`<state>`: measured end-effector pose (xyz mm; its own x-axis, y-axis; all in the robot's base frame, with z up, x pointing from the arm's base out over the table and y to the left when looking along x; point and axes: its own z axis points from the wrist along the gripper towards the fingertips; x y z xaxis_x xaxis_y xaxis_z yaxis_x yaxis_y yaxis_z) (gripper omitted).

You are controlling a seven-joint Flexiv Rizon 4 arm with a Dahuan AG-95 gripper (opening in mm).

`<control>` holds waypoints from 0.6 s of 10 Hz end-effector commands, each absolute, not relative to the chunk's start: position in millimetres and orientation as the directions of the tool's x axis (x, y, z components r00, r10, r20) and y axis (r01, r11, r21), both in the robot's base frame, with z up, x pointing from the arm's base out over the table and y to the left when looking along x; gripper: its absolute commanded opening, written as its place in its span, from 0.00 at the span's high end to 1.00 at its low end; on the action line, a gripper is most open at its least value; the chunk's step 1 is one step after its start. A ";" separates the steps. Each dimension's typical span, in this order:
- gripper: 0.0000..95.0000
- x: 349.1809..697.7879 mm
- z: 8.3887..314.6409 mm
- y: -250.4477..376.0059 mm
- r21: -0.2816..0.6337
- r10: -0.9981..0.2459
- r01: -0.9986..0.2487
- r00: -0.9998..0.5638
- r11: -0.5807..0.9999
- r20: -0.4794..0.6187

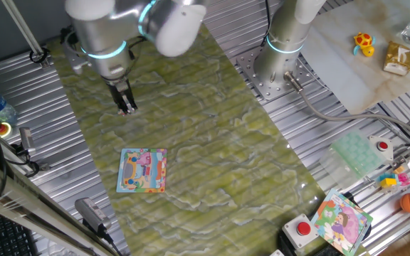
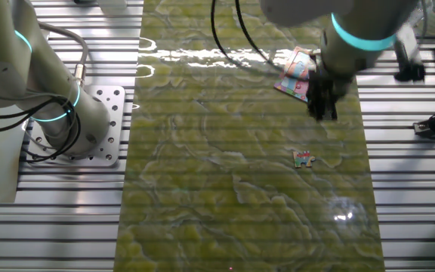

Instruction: Assemble one piece of a puzzle

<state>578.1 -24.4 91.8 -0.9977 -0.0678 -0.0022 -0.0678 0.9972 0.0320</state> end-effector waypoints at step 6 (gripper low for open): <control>0.60 584.0 56.4 -44.3 -0.018 -0.257 -0.258 -0.966 0.966 0.025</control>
